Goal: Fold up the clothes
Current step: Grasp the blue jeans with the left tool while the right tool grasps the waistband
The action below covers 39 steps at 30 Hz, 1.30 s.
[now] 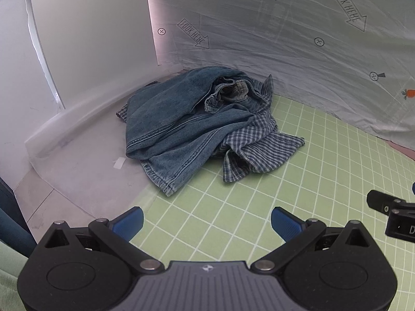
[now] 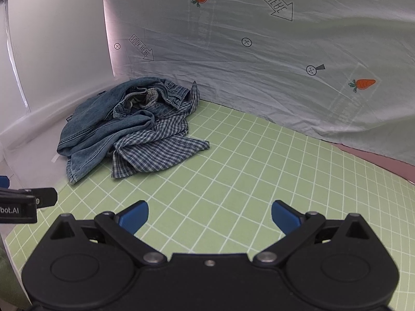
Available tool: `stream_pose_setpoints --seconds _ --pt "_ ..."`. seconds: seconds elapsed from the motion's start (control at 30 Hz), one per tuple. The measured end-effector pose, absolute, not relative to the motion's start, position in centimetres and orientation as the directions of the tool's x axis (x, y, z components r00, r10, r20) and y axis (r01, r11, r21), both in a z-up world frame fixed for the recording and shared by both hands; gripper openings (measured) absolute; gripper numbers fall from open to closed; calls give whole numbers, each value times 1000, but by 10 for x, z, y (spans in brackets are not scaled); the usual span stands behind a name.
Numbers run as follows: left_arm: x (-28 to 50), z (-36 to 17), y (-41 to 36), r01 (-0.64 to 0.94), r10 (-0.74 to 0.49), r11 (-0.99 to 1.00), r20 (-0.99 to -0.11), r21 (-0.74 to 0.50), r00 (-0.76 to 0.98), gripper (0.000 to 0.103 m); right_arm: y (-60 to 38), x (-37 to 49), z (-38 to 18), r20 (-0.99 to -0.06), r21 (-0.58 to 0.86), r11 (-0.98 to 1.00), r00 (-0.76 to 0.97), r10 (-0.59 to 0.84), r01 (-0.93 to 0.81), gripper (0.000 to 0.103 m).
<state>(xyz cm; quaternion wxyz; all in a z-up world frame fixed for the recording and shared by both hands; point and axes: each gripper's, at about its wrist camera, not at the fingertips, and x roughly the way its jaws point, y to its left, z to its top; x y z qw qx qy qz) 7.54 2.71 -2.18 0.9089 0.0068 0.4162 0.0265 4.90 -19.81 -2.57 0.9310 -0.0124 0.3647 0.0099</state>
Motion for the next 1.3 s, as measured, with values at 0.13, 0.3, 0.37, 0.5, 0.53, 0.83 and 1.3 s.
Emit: stream_pose_setpoints --seconds 0.13,0.3,0.37,0.5,0.53,0.83,1.3 --pt "111 -28 44 -74 78 996 -768 40 635 103 -197 94 -26 -671 -22 999 741 2 -23 102" --pt "176 -43 79 -144 142 987 -784 68 604 103 -191 163 -29 -669 -18 999 743 13 -33 102" --pt "205 -52 95 -175 165 982 -793 75 586 103 -181 196 -34 -670 -17 999 742 25 -49 102" --pt "255 -74 121 -229 200 970 -813 85 547 103 -155 260 -48 -675 -13 995 735 62 -95 101" --pt "265 -79 125 -236 204 968 -818 86 538 103 -146 276 -53 -680 -19 994 730 68 -110 99" --pt "325 -119 140 -233 163 971 -849 50 502 103 -87 388 -105 -718 -10 973 679 153 -229 96" --pt "310 -90 140 -357 164 930 -772 -86 614 20 -94 376 -97 -596 11 961 769 229 -278 16"
